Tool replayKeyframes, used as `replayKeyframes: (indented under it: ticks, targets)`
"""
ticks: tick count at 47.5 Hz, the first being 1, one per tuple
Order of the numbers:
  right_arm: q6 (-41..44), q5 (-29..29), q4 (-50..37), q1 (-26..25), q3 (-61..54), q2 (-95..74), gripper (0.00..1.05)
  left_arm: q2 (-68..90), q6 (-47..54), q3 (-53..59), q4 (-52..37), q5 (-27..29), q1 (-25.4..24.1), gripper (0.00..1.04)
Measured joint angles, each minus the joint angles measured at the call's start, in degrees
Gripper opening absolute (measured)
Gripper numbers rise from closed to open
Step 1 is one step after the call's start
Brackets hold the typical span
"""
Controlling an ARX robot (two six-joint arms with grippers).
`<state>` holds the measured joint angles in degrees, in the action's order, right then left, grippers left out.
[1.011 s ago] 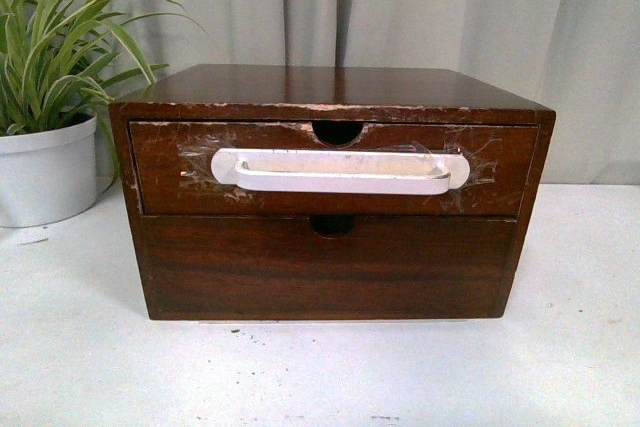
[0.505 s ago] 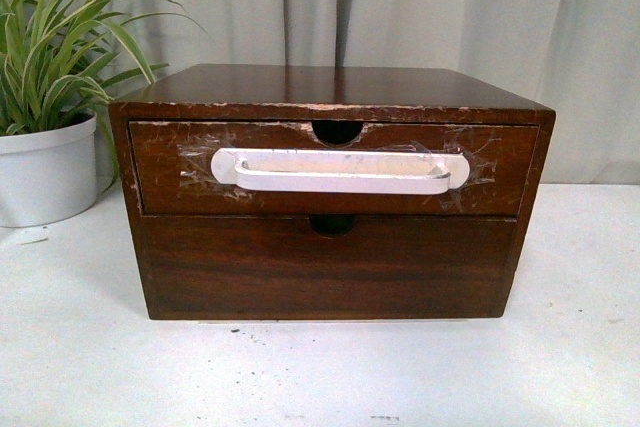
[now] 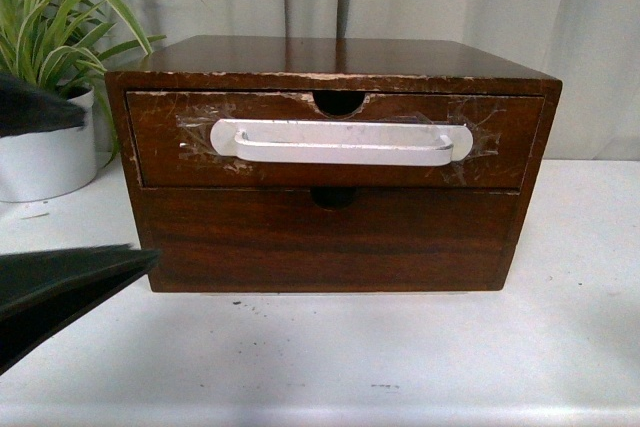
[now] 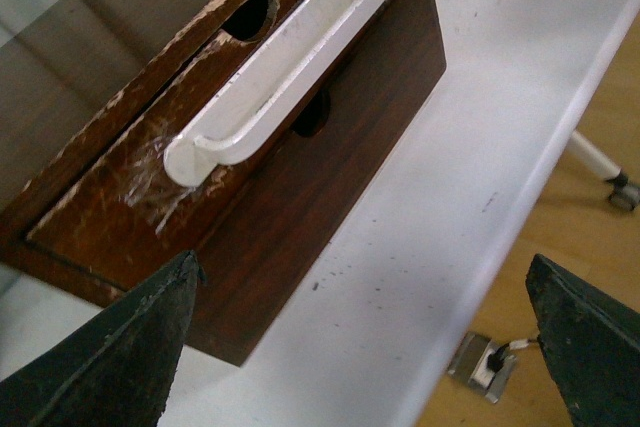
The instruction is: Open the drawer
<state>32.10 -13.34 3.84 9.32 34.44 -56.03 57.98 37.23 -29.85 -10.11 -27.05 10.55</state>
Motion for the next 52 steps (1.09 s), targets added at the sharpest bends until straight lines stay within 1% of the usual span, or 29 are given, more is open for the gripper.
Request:
replayKeyframes:
  ticks: [2, 6, 9, 15, 23, 35, 45, 52]
  targets:
    - [4.52, 0.17, 1.51, 2.43, 4.48, -5.2, 0.96, 5.6, 4.04, -4.33, 1.57, -0.02, 1.07, 0.98]
    - [10.36, 1.31, 3.93, 5.44, 10.88, -12.9, 0.96, 14.78, 11.26, -12.44, 5.2, 0.74, 3.34, 0.98]
    - [12.9, 0.72, 6.05, 6.8, 14.56, -16.87, 0.96, 19.17, 15.54, -17.09, 8.44, 1.36, 4.33, 0.98]
    - [15.87, 0.28, 8.31, 8.15, 19.54, -21.75, 0.96, 24.24, 19.47, -22.16, 11.67, 1.86, 4.59, 0.98]
    - [17.7, -0.98, 11.02, 9.01, 24.74, -25.94, 0.96, 30.27, 22.18, -29.03, 16.22, 1.81, 4.33, 0.98]
    - [19.23, -1.81, 12.55, 9.49, 26.4, -27.82, 0.96, 35.78, 27.23, -34.51, 18.95, 4.28, 4.35, 0.98]
    - [19.74, -2.05, 13.18, 9.81, 27.85, -29.62, 0.96, 37.66, 28.92, -36.74, 21.14, 4.15, 4.44, 0.98]
    - [19.91, -2.1, 13.38, 10.16, 30.01, -31.91, 0.96, 38.27, 31.34, -38.27, 24.9, 4.39, 4.7, 0.98]
